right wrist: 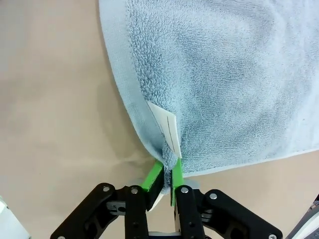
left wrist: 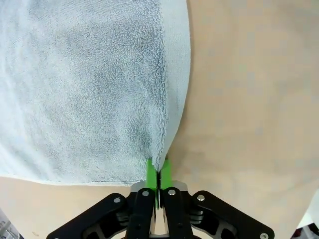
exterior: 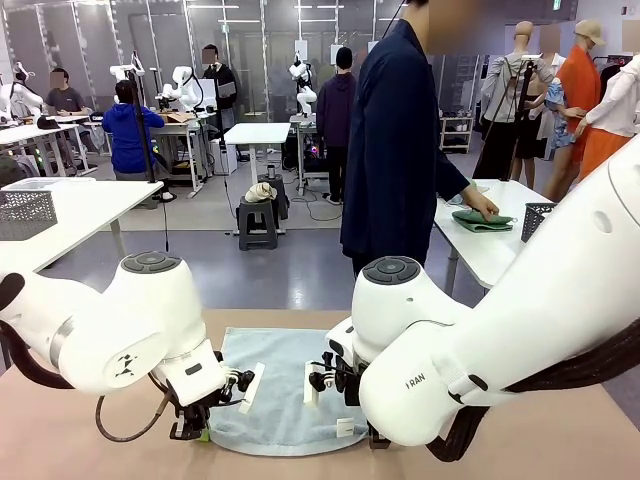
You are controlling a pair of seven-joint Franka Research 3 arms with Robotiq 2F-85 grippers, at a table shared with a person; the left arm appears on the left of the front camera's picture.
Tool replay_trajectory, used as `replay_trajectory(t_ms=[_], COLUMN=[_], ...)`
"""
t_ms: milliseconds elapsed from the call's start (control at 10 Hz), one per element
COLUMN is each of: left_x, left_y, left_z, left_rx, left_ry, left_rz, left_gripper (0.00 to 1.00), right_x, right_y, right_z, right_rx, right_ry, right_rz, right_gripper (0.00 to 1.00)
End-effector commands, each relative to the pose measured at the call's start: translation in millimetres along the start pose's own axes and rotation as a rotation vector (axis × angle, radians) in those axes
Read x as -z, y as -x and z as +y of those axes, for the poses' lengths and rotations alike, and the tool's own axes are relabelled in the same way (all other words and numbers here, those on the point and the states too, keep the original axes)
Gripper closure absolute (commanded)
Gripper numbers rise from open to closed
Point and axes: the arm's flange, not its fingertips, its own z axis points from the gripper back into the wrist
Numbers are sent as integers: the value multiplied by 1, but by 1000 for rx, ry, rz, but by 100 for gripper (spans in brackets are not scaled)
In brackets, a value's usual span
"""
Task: Fold the towels and place them in the basket.
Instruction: When a person lays out a Towel with hook on the table, fold it in half twice.
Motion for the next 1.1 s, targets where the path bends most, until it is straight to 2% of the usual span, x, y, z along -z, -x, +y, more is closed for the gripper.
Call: replay_trajectory(t_ms=[0, 100, 200, 600, 700, 800, 900, 1000], left_x=[0, 0, 0, 0, 0, 0, 0, 0], left_y=[0, 0, 0, 0, 0, 0, 0, 0], left_z=[0, 0, 0, 0, 0, 0, 0, 0], left_rx=[4, 4, 4, 4, 4, 4, 4, 4], left_ry=[1, 1, 1, 1, 1, 1, 1, 1], left_rz=[-4, -4, -4, -4, -4, -4, -4, -4], left_gripper=[100, 100, 100, 100, 100, 100, 100, 100], right_x=[0, 0, -1, -1, -1, -2, -3, -4], right_y=[0, 0, 0, 0, 0, 0, 0, 0], right_z=[0, 0, -3, -9, -8, -8, -9, -9], right_rx=[1, 0, 3, -19, -10, -13, -17, -18], right_ry=[0, 0, -3, 7, -2, -11, -17, -20], right_rz=[-1, 0, 12, -3, 1, 2, 4, 6], right_gripper=[100, 82, 71, 71, 90, 90, 100, 93])
